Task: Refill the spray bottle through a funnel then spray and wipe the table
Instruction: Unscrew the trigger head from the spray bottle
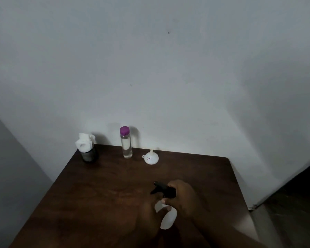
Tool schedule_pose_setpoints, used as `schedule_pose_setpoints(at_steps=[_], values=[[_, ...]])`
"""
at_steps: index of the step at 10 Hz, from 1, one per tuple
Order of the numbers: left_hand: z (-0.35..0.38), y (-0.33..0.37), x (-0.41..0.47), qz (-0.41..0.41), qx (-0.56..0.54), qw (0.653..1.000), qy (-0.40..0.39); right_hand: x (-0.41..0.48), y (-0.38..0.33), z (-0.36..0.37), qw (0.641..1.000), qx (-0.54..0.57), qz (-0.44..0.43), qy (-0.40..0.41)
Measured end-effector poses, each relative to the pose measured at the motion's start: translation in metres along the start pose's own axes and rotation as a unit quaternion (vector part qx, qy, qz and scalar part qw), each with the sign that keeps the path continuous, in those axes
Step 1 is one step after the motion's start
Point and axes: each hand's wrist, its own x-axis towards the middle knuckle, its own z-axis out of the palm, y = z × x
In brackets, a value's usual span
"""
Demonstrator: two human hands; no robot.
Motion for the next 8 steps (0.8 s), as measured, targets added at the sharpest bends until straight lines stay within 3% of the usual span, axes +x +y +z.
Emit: schedule_pose_setpoints(at_steps=[1, 2, 3, 4, 6, 7, 8], values=[[-0.001, -0.002, -0.007, -0.025, 0.017, 0.999, -0.028, -0.009, -0.005, 0.004, 1.0, -0.028, -0.005, -0.002], [0.0, -0.004, -0.005, -0.109, -0.028, 0.989, -0.092, -0.017, -0.007, 0.005, 0.999, -0.027, -0.02, -0.005], [0.006, -0.018, -0.002, -0.062, -0.012, 0.994, -0.089, -0.023, -0.007, 0.004, 0.999, -0.01, -0.035, -0.018], [0.005, -0.029, -0.006, -0.076, -0.032, 0.994, -0.068, -0.028, -0.007, 0.0, 0.997, 0.003, -0.065, -0.028], [0.003, -0.036, -0.012, -0.046, -0.015, 0.986, -0.159, -0.032, -0.006, -0.004, 0.989, 0.085, -0.093, -0.079], [-0.004, -0.018, -0.023, -0.074, 0.0, 0.994, -0.081, -0.031, -0.006, 0.005, 0.99, 0.094, -0.065, -0.081], [0.001, -0.024, -0.024, -0.061, 0.001, 0.996, -0.062, -0.032, -0.006, 0.015, 0.997, 0.031, -0.054, -0.047]])
